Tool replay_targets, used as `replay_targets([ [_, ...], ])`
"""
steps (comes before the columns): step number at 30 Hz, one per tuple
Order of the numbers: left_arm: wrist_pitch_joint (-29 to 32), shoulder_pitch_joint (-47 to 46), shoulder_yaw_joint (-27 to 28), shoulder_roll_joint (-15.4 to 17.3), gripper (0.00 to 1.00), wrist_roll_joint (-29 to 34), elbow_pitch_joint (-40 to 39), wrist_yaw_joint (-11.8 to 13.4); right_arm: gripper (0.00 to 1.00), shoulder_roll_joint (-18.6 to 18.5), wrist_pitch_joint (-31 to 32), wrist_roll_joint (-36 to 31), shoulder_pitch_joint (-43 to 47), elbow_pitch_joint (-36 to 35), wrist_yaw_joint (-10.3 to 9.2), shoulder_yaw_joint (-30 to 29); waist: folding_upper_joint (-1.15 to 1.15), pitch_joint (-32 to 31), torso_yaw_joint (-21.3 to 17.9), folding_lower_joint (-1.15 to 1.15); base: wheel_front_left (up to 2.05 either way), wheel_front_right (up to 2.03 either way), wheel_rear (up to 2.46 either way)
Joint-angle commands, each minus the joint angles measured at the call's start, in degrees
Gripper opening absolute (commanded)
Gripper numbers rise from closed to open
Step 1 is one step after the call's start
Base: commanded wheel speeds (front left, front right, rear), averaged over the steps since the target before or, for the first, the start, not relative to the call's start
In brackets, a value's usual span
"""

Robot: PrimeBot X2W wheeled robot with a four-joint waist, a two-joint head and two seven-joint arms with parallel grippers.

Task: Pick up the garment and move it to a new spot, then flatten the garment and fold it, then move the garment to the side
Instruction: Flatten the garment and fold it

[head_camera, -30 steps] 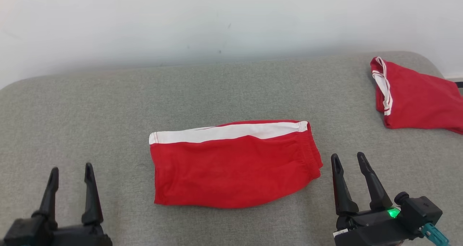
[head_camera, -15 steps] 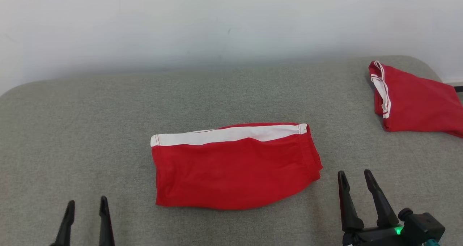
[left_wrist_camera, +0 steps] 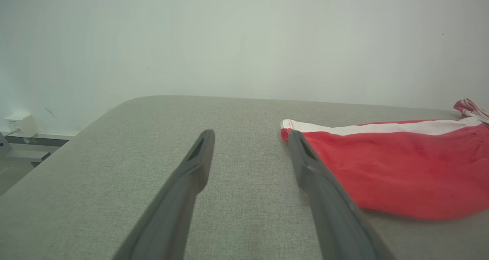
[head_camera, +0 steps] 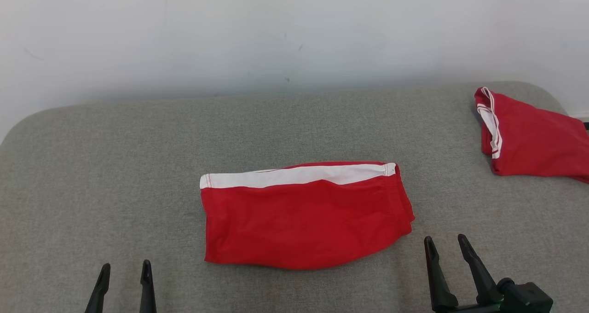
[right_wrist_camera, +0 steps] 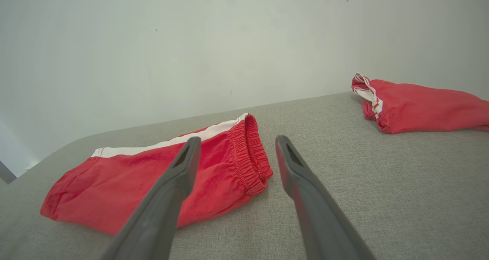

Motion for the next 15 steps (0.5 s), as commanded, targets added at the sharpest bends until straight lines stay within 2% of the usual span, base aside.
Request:
replay_targets([
  [1,0.0,0.7,0.3,-0.2,1.00,0.3,0.2,0.0,1.00,-0.1,-0.2,-0.3,0.5,0.1,-0.16,0.0,0.00,0.0,0.0,0.00,0.00,0.00,0.00],
  [9,0.0,-0.2,0.7,-0.7,1.00,1.0,0.6,-0.8,1.00,-1.3,-0.2,-1.0,-2.0,0.9,-0.16,0.5,0.00,0.2,0.7,0.00,0.00,0.00,0.00],
  [15,0.0,-2.0,0.0,-0.9,1.00,1.2,0.8,-1.2,1.00,-3.6,0.9,-1.8,-7.3,5.2,-0.16,1.3,0.00,1.5,2.2,0.00,0.00,0.00,0.00],
])
